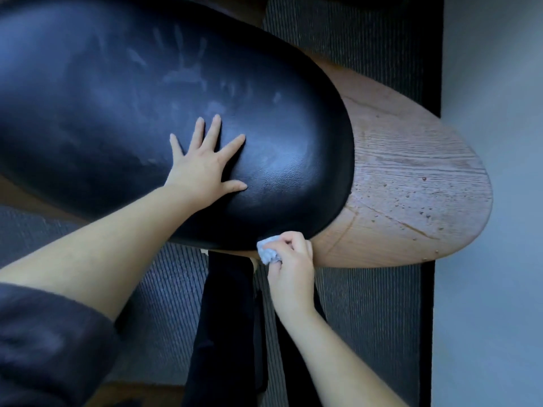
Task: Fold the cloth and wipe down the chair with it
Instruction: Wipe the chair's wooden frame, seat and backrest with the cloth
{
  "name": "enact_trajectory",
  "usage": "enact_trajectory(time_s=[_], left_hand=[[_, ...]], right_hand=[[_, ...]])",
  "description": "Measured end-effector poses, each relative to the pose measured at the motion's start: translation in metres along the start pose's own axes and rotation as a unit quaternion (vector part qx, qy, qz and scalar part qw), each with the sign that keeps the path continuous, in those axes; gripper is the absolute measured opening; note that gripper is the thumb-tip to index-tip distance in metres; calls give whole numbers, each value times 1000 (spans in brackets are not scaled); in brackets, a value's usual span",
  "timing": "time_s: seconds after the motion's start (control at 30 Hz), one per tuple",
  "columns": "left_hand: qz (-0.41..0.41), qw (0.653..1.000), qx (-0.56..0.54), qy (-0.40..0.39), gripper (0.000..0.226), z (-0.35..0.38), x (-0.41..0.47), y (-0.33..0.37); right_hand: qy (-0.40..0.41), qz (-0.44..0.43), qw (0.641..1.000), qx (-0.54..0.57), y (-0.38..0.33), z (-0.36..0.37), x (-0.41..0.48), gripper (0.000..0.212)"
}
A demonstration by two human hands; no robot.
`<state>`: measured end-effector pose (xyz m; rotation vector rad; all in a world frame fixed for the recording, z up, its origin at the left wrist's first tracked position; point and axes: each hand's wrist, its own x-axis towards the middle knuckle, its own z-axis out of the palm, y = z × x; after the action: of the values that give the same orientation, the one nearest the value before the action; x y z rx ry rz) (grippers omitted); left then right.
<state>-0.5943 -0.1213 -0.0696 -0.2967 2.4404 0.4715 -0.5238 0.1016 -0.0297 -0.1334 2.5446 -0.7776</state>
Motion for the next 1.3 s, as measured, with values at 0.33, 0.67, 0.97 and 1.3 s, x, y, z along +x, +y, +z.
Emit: enact_trajectory(time_s=[0.33,0.67,0.97,1.3], left_hand=[[-117,988,-29,95,90,46,-82,-39],[-192,964,-89,161,76,78,-101,-25],[-231,956,-123,134,73,77,-105,-9],[-219,960,-98,144,72,74,-98,20]], right_hand=[[-157,-485,852,-116,-17,-12,49,26],[-217,-745,571,-269,-6,20,98,22],[-312,-722,558,-263,16,-61,119,23],[-402,-543,620,-398,6,-156,167,29]])
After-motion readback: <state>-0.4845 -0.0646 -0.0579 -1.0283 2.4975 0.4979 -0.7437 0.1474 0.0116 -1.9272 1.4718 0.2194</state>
